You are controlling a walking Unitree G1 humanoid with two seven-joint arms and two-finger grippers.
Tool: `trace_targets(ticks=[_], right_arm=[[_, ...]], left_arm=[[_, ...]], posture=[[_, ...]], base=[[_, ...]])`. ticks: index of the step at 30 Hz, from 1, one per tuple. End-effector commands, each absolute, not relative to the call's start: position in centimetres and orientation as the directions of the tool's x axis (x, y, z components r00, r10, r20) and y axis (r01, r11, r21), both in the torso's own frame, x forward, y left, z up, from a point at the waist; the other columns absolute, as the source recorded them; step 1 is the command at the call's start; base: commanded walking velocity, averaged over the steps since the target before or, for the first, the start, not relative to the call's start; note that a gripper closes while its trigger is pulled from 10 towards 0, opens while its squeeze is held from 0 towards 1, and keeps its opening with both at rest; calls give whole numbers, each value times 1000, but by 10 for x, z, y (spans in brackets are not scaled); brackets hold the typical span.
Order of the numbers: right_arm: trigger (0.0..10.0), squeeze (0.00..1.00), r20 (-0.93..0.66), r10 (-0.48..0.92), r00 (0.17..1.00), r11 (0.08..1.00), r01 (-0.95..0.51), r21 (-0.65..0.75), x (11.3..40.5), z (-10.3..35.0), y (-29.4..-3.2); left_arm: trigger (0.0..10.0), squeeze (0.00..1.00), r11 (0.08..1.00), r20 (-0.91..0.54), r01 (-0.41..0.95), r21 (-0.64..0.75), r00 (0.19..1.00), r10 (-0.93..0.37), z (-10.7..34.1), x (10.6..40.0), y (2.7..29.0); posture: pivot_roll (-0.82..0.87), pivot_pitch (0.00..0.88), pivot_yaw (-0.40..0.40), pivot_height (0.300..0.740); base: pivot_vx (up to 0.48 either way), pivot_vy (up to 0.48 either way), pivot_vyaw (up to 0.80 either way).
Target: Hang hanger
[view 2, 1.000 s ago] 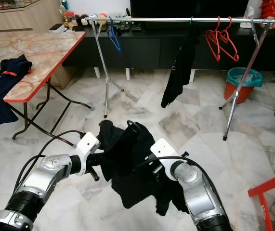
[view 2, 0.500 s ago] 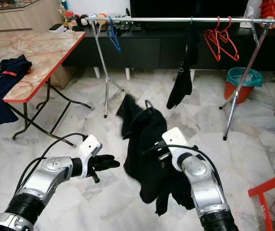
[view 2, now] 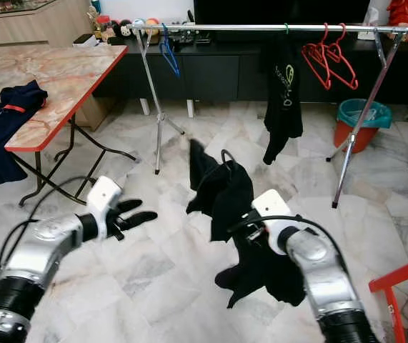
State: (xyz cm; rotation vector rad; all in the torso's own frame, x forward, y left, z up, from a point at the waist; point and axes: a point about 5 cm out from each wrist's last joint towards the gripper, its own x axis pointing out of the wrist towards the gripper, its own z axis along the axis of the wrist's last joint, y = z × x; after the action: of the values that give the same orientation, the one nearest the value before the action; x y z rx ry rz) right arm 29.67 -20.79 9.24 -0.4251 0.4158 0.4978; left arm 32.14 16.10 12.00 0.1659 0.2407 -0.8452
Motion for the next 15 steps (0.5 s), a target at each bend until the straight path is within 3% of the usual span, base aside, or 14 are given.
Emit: trace_targets(ticks=[1, 4, 5, 6, 7, 12, 13, 14, 15], right_arm=[[10000, 0, -460, 441, 771, 743, -601, -294, 296, 98, -203], [10000, 0, -502, 500, 706, 671, -682, -290, 290, 102, -215], [10000, 0, -530, 530, 663, 626, -727, -283, 286, 104, -219], [10000, 0, -530, 530, 663, 626, -727, -283, 286, 104, -219], [10000, 0, -558, 560, 612, 572, -773, -275, 281, 105, -223], [10000, 0, -604, 577, 549, 493, -824, -278, 277, 107, -231], [10000, 0, -606, 578, 547, 489, -826, -280, 278, 109, -232], [10000, 0, -604, 582, 544, 484, -829, -280, 278, 110, -232], [10000, 0, -602, 589, 539, 476, -833, -280, 279, 111, -231]], left_arm=[[10000, 1000, 618, -287, 784, 56, 606, -742, 124, 318, 161], [10000, 1000, 576, -309, 815, 67, 566, -764, 125, 315, 162], [10000, 718, 554, -321, 830, 69, 544, -775, 125, 314, 162], [10000, 718, 554, -321, 830, 69, 544, -775, 125, 314, 162], [10000, 0, 518, -332, 852, 81, 512, -792, 126, 313, 161], [10000, 0, 403, -336, 910, 102, 413, -847, 135, 309, 148], [10000, 145, 361, -346, 929, 85, 367, -863, 136, 307, 144], [10000, 145, 332, -349, 941, 70, 335, -875, 137, 305, 141], [10000, 1000, 303, -350, 951, 58, 304, -886, 137, 302, 139]], posture=[[-2, 0, 79, 740], [-5, 0, 79, 740], [-7, 0, 78, 740], [-7, 0, 78, 740], [-7, 0, 78, 740], [-4, 0, 81, 740], [-4, 0, 81, 740], [-4, 0, 81, 740], [-4, 0, 85, 740]], base=[[0, 0, 0], [0, 0, 0], [0, 0, 0], [0, 0, 0], [0, 0, 0], [0, 0, 0], [0, 0, 0], [0, 0, 0], [0, 0, 0]])
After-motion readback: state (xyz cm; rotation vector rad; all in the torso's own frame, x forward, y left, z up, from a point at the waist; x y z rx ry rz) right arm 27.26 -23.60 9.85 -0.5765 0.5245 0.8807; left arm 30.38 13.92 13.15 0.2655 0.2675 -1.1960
